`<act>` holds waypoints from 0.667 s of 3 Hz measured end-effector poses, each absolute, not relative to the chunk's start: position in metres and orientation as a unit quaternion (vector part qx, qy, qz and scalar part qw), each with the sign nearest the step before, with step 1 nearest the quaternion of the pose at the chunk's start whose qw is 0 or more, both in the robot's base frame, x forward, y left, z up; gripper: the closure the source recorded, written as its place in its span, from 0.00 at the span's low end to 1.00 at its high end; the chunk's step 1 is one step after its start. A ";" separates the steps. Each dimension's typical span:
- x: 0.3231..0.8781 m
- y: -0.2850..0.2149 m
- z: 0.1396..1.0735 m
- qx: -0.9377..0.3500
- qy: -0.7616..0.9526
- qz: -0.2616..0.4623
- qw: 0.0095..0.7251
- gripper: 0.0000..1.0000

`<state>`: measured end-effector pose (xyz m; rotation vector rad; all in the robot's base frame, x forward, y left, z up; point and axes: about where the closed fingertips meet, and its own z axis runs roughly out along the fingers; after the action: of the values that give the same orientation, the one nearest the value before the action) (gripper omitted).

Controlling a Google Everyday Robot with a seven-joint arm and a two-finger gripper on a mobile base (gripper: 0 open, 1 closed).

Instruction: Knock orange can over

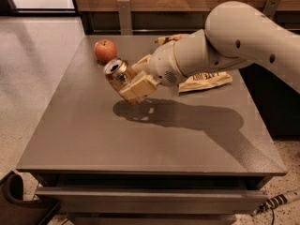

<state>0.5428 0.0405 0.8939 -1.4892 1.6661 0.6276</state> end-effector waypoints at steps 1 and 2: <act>0.543 0.037 0.896 -0.607 0.675 0.200 0.369 1.00; 0.544 0.033 0.888 -0.618 0.694 0.150 0.339 1.00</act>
Offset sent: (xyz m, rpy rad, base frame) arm 0.0049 -0.0181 -0.0189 -0.3980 -0.0240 -0.1019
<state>0.5440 0.0332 0.8879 -1.6087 1.8070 0.3917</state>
